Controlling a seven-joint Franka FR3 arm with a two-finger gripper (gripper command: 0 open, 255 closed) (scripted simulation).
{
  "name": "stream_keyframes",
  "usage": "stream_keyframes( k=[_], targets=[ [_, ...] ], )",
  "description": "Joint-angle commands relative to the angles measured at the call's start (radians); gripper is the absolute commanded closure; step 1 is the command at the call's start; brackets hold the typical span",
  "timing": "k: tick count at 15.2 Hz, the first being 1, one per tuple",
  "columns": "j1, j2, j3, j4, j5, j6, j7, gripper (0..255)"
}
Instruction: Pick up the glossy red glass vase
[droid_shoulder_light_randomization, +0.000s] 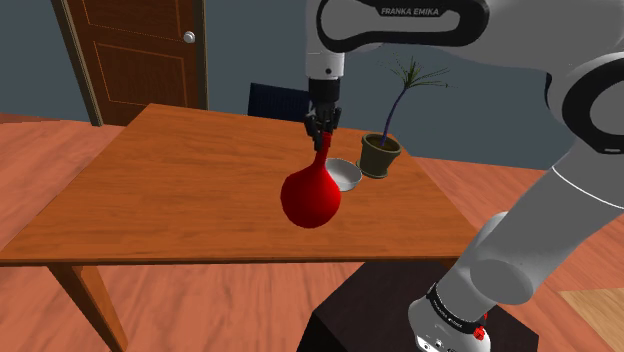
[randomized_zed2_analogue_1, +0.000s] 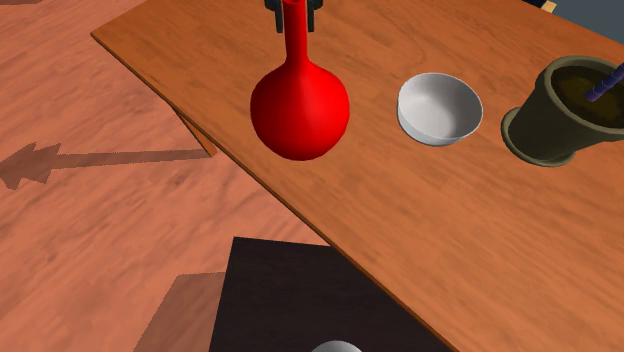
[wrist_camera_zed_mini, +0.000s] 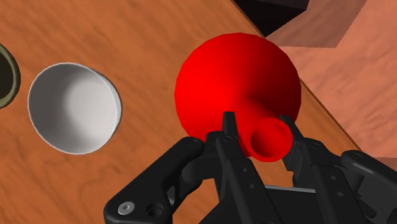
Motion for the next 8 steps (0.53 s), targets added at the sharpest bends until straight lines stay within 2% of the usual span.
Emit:
stream_keyframes(
  k=[1, 8],
  targets=[
    [0.0, 0.0, 0.0, 0.027, 0.0, -0.026, 0.002, 255],
    [0.0, 0.007, 0.0, 0.105, -0.001, -0.097, 0.004, 255]
  ],
)
